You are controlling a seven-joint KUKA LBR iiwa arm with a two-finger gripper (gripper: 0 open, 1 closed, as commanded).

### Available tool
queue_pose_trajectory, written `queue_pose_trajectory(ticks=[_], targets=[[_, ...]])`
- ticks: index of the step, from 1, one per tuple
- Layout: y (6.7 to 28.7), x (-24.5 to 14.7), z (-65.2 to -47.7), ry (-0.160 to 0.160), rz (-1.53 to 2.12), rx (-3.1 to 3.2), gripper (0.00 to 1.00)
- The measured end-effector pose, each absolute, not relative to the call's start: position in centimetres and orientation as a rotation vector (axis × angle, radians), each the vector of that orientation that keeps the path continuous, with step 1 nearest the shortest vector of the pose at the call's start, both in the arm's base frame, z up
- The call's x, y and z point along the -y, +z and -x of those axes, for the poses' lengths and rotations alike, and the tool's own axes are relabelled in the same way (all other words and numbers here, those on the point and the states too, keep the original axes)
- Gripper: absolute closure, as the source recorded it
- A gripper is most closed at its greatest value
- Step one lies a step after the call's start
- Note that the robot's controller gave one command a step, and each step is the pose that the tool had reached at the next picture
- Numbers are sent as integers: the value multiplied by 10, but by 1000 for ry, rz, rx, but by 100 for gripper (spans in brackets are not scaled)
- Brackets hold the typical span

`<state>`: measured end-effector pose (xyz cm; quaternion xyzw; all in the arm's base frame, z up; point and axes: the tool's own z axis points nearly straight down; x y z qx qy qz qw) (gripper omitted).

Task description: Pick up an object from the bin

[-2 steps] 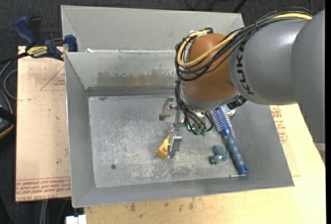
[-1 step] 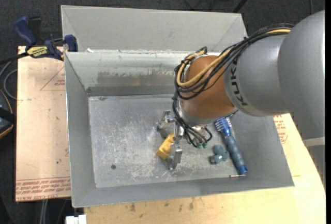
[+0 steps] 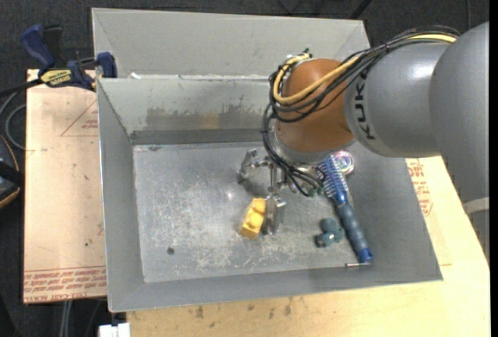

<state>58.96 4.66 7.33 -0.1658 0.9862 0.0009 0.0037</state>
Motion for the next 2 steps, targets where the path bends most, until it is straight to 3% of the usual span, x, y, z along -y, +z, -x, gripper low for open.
queue_pose_trajectory(ticks=[1, 2], targets=[[76, -51, -551, -1, 648, -3051, 0], [76, -53, -551, 3, 649, -3050, 100]])
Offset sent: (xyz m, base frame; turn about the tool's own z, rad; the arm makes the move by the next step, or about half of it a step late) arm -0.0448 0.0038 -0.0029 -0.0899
